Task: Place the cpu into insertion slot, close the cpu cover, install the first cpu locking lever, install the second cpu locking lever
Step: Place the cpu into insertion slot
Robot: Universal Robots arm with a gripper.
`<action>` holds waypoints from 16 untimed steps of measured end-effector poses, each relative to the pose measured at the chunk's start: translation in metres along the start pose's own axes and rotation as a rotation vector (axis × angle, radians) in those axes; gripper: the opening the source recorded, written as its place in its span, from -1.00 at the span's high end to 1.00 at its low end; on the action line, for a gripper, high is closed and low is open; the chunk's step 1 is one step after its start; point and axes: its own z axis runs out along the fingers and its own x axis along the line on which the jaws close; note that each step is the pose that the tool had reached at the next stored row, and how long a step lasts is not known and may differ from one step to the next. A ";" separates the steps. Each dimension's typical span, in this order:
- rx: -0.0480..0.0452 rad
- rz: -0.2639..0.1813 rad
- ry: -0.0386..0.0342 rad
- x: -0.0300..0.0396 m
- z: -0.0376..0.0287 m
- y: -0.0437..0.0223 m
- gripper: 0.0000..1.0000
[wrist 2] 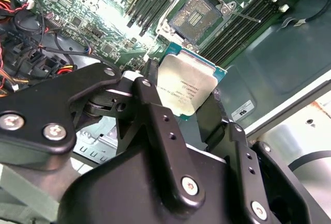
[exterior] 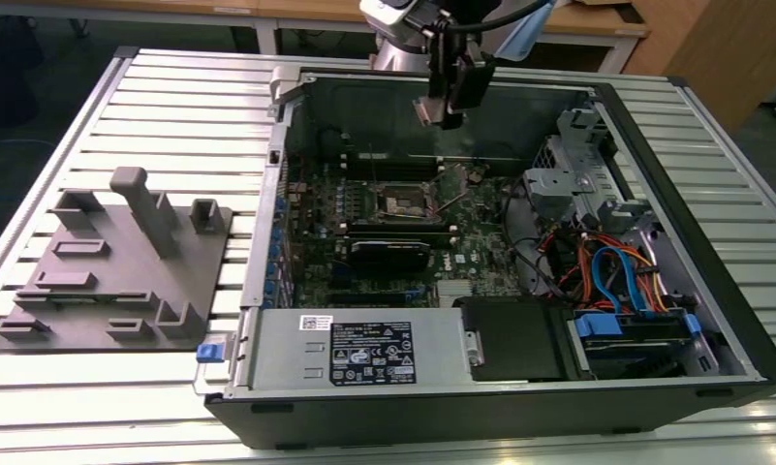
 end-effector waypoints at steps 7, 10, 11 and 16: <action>0.0001 0.002 -0.0004 -0.0001 0.0044 -0.0003 -0.07; 0.0001 0.002 -0.0003 -0.0001 0.0050 -0.0004 -0.07; 0.0001 0.002 -0.0004 -0.0001 0.0050 -0.0004 -0.07; 0.0001 0.002 -0.0004 -0.0001 0.0050 -0.0004 -0.07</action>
